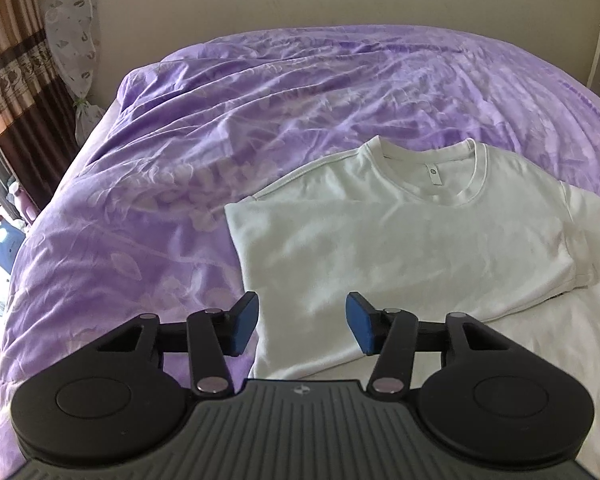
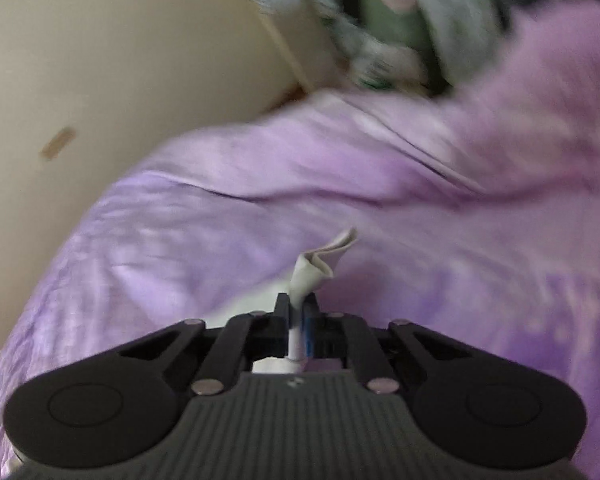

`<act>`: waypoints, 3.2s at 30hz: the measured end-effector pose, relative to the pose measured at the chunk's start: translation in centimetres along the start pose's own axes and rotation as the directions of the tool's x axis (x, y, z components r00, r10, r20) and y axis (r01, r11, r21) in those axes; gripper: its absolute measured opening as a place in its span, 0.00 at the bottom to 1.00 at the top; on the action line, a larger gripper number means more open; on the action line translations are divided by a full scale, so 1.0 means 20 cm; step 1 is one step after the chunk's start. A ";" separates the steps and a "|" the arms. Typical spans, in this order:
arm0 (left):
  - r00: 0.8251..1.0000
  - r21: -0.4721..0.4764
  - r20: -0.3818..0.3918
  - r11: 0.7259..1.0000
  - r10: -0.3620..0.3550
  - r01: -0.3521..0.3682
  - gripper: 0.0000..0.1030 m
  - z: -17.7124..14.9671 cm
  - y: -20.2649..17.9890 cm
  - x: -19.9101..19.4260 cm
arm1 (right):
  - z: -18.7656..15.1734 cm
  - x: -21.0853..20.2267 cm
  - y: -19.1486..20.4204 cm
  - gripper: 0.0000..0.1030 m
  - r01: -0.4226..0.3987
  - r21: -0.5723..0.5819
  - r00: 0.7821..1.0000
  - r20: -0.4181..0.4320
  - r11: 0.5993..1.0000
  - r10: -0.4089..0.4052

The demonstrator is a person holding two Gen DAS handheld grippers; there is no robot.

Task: Fold small clothes

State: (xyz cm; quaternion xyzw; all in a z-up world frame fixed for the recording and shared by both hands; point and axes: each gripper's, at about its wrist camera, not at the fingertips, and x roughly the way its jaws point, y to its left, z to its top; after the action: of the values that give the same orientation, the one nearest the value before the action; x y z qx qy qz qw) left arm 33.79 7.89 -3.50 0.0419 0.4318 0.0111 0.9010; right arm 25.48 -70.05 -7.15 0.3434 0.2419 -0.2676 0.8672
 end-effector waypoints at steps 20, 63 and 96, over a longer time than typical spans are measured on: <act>0.960 -0.149 0.064 0.948 -0.273 0.280 0.55 -0.08 0.17 -0.13 | -1.09 -0.20 2.14 0.01 -0.579 -0.417 0.811 -0.381 0.700 0.444; 0.843 -0.152 0.169 0.831 -0.511 0.534 0.03 0.21 -0.31 0.20 | -1.13 0.12 1.20 0.54 -0.366 -0.724 0.901 -0.433 0.585 0.028; 0.966 -0.208 -0.095 0.953 -0.242 0.218 0.09 0.00 0.13 0.69 | -1.17 0.38 1.22 0.01 -0.288 -0.677 0.851 -0.505 0.677 -0.142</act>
State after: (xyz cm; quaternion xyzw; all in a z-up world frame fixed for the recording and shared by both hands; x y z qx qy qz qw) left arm 42.38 11.28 -14.04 -0.0983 0.4836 -0.0491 0.8684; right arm 40.99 -40.21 -15.44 0.0364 0.5381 -0.0087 0.8421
